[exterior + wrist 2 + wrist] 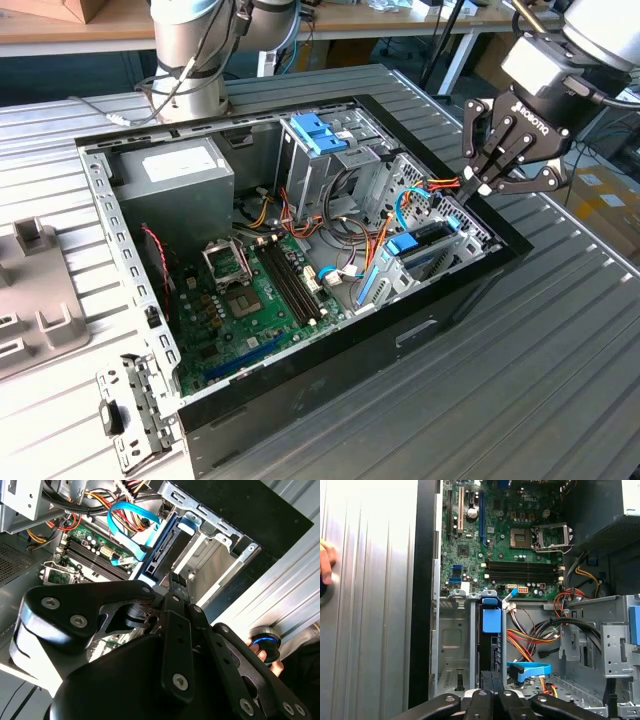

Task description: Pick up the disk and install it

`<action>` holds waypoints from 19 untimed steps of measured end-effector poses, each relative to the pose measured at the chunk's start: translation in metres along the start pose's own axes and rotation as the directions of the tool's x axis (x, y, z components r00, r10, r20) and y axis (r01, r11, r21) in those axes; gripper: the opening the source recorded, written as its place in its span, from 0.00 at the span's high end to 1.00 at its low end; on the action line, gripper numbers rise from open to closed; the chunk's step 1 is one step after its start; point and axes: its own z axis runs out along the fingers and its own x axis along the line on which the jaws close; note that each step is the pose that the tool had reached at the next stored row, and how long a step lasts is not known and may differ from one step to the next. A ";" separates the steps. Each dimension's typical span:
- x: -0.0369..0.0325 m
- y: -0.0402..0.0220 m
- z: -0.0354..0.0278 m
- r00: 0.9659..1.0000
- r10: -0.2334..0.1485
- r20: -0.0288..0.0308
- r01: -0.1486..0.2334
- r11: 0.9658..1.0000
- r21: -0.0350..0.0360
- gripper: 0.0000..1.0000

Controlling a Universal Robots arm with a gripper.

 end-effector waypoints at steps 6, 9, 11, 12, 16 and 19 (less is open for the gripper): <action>0.0000 0.0000 0.0001 1.000 -0.007 -0.001 0.007 1.000 -0.001 0.89; 0.0000 -0.0001 0.0001 1.000 -0.016 -0.002 0.016 1.000 -0.001 0.89; 0.0000 -0.0001 0.0000 1.000 -0.023 -0.003 0.023 1.000 -0.002 0.89; 0.0000 -0.0001 0.0000 1.000 -0.028 -0.003 0.028 1.000 -0.002 0.89; 0.0000 -0.0001 0.0001 0.999 -0.047 -0.005 0.047 0.999 -0.004 0.89; 0.0000 0.0000 0.0000 0.998 -0.068 -0.008 0.068 0.998 -0.006 0.89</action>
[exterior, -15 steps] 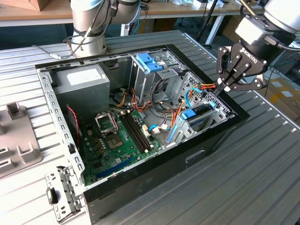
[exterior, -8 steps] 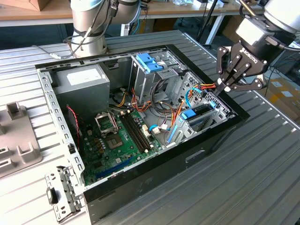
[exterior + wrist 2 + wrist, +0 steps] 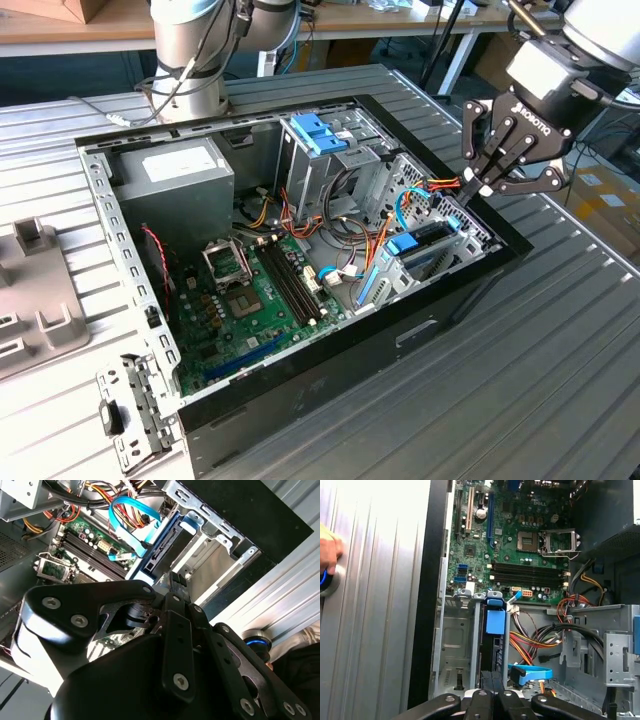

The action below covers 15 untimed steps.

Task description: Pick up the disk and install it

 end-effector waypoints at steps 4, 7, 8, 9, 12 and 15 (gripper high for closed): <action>0.0000 0.0000 0.0000 1.000 -0.023 -0.003 0.023 1.000 -0.002 0.89; 0.0000 0.0000 0.0000 0.999 -0.038 -0.005 0.038 0.999 -0.003 0.89; 0.0000 0.0000 0.0000 0.999 -0.043 -0.005 0.043 0.999 -0.004 0.89; 0.0000 0.0000 0.0000 0.999 -0.047 -0.006 0.047 0.999 -0.004 0.89; 0.0000 0.0000 0.0000 0.998 -0.067 -0.008 0.067 0.998 -0.006 0.89; 0.0000 0.0000 0.0000 0.993 -0.120 -0.014 0.119 0.993 -0.011 0.89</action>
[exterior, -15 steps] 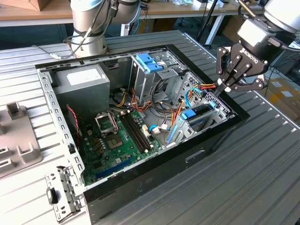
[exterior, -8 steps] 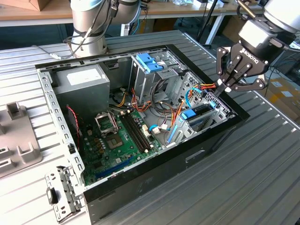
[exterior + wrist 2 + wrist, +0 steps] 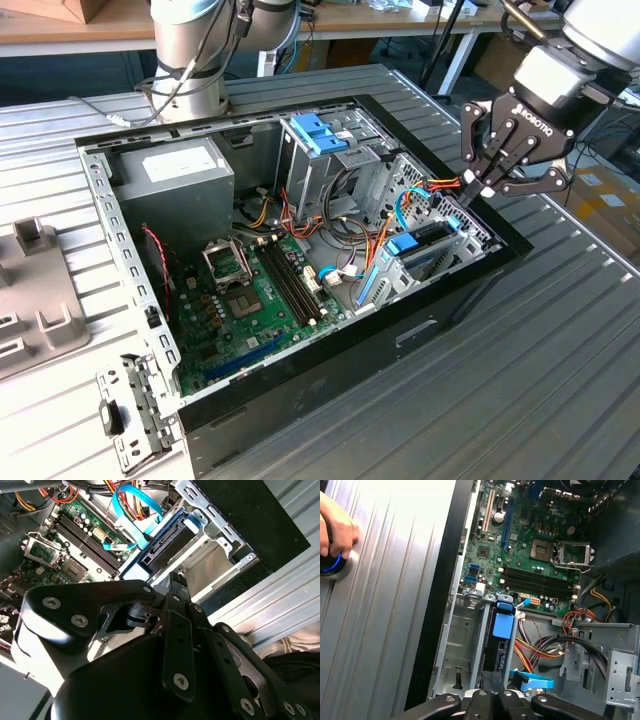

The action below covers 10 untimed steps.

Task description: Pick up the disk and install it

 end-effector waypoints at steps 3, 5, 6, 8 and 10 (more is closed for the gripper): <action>0.0000 0.0000 0.0000 0.997 -0.081 -0.009 0.081 0.997 -0.007 0.89; 0.0000 0.0000 0.0000 0.996 -0.090 -0.010 0.090 0.996 -0.008 0.89; 0.0000 0.0000 0.0000 0.995 -0.098 -0.011 0.098 0.995 -0.009 0.89; 0.0000 0.0000 0.0000 0.994 -0.107 -0.012 0.107 0.994 -0.010 0.89; 0.0000 0.0000 0.0000 0.993 -0.115 -0.013 0.115 0.993 -0.010 0.89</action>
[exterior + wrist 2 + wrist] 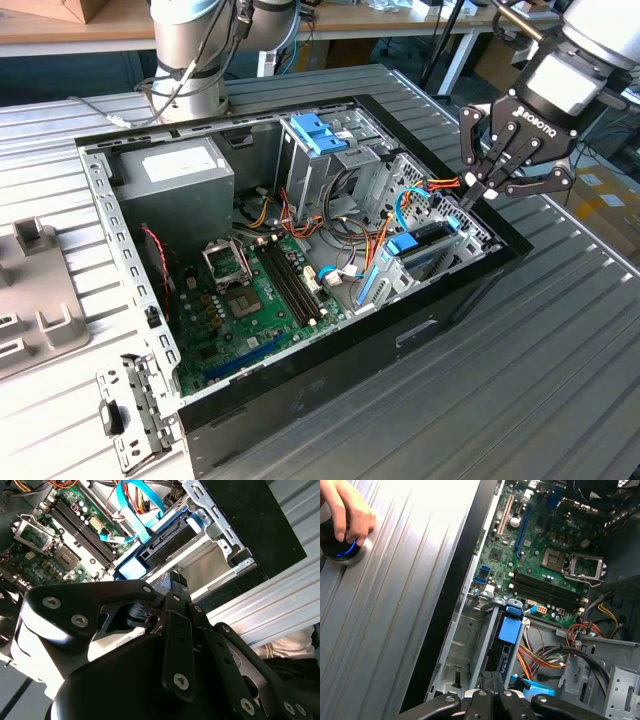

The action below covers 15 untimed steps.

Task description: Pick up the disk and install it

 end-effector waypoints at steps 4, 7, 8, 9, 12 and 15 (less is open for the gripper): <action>0.0000 0.0000 0.0000 1.000 -0.021 -0.002 0.021 1.000 -0.002 0.89; 0.0000 0.0000 0.0001 0.999 -0.034 -0.004 0.034 0.999 -0.003 0.89; 0.0000 0.0000 0.0000 0.999 -0.041 -0.005 0.041 0.999 -0.003 0.89; 0.0000 0.0000 0.0000 0.999 -0.046 -0.005 0.046 0.999 -0.004 0.89; 0.0000 0.0000 0.0000 0.998 -0.067 -0.008 0.067 0.998 -0.006 0.89; 0.0000 0.0000 0.0000 0.996 -0.084 -0.010 0.084 0.996 -0.007 0.89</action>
